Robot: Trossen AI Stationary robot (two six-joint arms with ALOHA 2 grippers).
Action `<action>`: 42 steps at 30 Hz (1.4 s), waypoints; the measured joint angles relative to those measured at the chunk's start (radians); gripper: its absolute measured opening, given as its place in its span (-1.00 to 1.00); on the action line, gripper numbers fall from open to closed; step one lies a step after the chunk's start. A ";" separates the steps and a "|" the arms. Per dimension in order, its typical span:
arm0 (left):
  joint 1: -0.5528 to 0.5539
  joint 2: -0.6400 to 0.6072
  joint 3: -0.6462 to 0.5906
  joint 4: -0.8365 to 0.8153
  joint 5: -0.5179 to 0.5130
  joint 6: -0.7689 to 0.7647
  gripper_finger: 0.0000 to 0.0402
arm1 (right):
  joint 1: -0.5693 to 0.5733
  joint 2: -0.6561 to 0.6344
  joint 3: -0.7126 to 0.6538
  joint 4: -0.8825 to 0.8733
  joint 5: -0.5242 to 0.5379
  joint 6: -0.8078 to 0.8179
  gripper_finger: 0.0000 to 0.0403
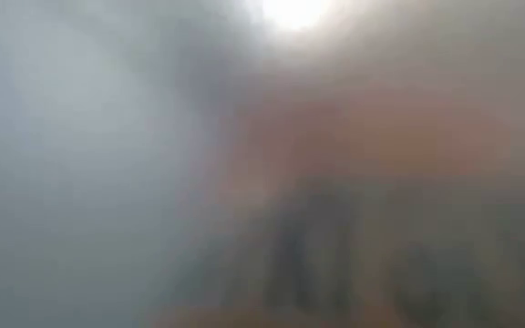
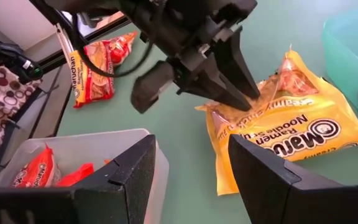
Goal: Sort Maruchan noodles
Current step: Put the yellow noodle pack into the transparent orange bin
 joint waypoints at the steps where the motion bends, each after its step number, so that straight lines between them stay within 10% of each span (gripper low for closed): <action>1: 0.000 -0.004 0.000 0.000 -0.011 0.003 -0.63 | 0.000 0.000 -0.002 0.000 0.000 0.000 -0.05; 42: -0.018 -0.052 0.000 -0.153 -0.019 -0.035 -0.62 | 0.164 0.000 -0.277 0.170 0.428 0.258 -0.05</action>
